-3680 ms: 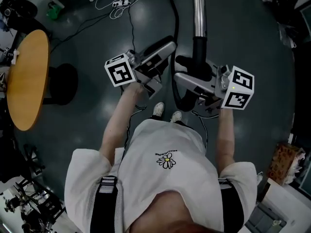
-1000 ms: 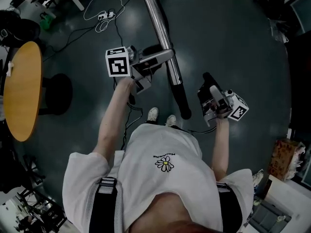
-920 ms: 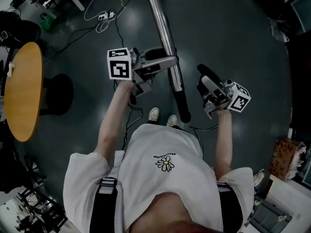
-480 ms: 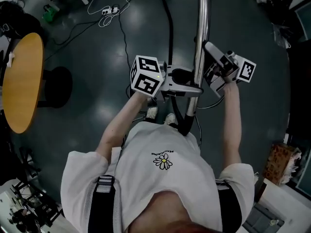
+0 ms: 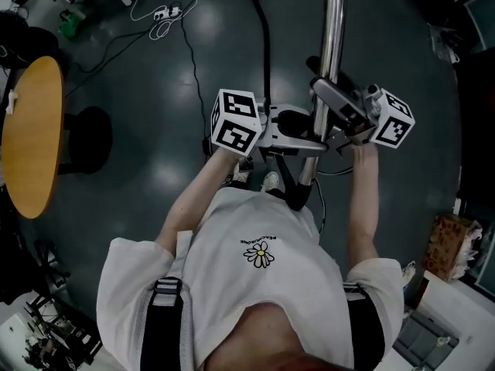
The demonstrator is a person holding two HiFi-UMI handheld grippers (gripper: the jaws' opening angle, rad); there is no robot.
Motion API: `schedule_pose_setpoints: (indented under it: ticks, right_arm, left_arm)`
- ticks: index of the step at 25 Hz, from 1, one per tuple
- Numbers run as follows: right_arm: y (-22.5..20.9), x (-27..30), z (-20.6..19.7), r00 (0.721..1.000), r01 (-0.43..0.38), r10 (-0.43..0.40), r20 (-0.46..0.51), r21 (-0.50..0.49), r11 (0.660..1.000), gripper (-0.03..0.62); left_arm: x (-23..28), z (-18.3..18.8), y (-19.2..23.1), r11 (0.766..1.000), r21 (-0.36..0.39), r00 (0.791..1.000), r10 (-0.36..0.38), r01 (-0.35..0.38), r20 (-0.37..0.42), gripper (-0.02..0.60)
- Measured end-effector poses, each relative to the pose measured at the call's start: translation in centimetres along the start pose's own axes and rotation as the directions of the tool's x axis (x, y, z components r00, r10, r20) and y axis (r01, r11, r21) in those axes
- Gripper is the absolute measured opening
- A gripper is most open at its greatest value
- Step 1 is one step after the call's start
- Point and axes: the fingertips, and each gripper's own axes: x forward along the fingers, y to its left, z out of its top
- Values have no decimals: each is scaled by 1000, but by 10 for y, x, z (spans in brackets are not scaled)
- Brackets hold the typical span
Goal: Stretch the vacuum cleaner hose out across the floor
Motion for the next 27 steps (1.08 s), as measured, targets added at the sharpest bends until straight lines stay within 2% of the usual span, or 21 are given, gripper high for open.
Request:
schedule_pose_setpoints:
  ticks: [5,27]
  right_arm:
    - [10,7,6,1000,2,-3,-16,-58,998,267]
    - [7,9,-3,997,32,-37,-73,-70,997,267]
  left_arm:
    - [-1,8,-7,998,55,999,-14,15,-29,225]
    - [2,4,-6,999,47,999,0,2,-45,225]
